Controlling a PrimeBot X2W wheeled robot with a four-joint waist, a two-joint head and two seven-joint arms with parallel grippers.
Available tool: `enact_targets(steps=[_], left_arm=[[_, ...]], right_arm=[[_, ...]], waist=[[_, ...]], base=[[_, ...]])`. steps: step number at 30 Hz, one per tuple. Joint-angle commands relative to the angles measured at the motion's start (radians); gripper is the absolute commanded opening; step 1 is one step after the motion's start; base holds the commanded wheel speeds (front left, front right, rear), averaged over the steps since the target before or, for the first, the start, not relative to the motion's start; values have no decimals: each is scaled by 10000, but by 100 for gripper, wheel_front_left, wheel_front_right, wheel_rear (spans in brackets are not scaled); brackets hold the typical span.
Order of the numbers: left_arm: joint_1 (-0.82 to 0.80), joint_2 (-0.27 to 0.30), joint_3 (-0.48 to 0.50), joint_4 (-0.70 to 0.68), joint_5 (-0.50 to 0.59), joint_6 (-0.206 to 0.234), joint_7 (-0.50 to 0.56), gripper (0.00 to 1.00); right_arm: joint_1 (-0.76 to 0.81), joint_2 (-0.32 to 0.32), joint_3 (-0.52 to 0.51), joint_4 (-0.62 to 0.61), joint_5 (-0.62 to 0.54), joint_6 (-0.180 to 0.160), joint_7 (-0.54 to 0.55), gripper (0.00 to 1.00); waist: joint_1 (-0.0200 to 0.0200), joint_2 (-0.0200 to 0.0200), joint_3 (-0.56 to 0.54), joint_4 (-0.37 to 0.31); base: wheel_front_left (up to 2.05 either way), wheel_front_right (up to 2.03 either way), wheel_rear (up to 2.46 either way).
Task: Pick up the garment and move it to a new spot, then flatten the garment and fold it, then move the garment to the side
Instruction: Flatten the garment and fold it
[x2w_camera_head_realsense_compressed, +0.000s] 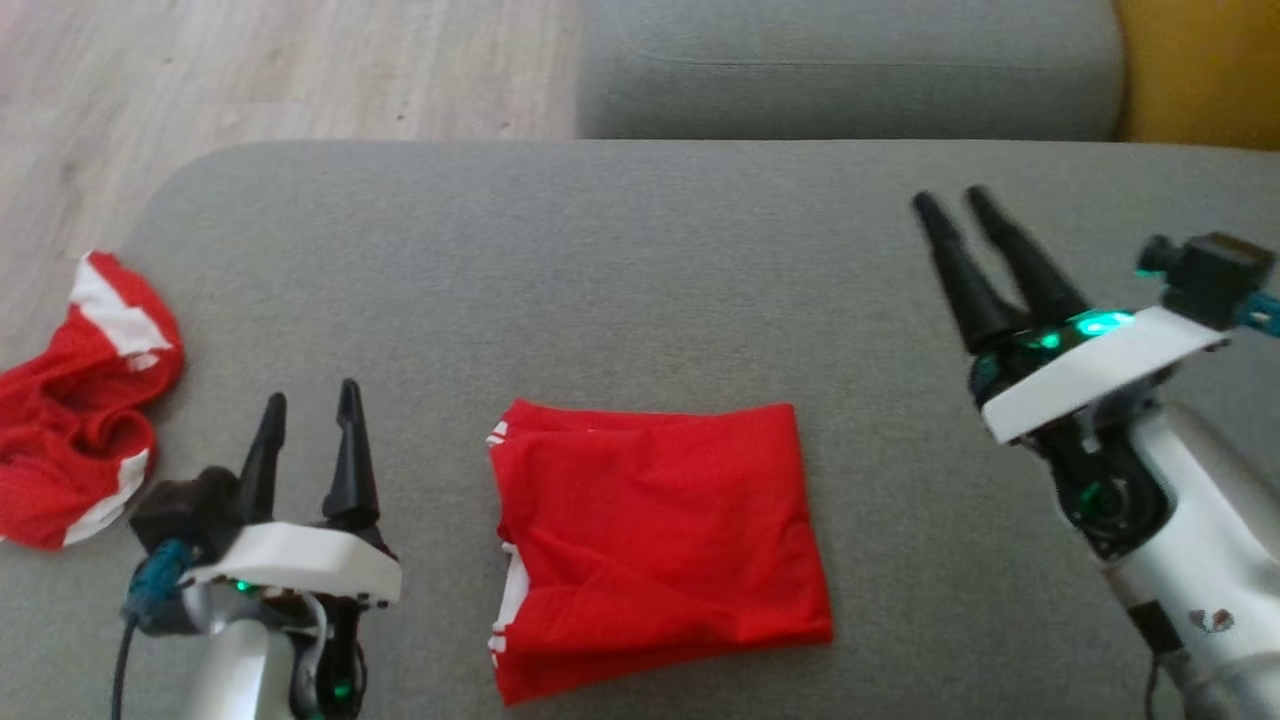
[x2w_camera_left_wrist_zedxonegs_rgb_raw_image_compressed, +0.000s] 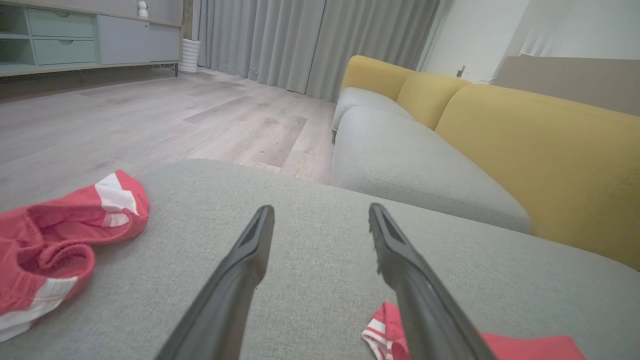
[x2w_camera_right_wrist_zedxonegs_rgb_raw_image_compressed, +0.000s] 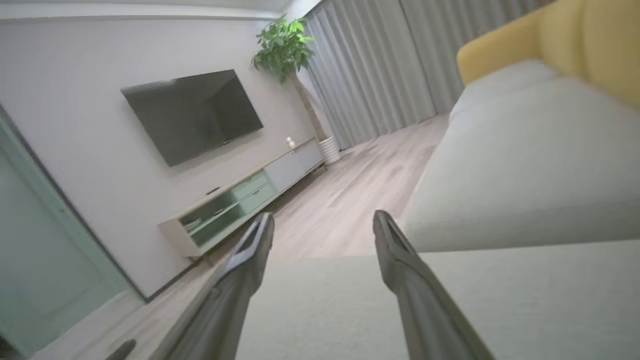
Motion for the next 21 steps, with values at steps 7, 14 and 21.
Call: enact_targets(steps=[7,14,21], left_arm=[[-234,289,586,-661,385,-31,-122,100],[-56,288,701,-778,650,-174,-122,100],[184,206,720,-944,846,-418,-122,100]], right_arm=[[713,102,-1201,459,-2795,-7,-1225,100],[1913,957,-2427,990,-5112,-7,-1624,100],[2850,1700,-3269,1129,-6205,-7,-1766,100]], waist=[[0,0,46,-711],[0,0,-3,-1069],[0,0,-99,-1176]], base=[[0,0,0],[0,0,0],[0,0,0]])
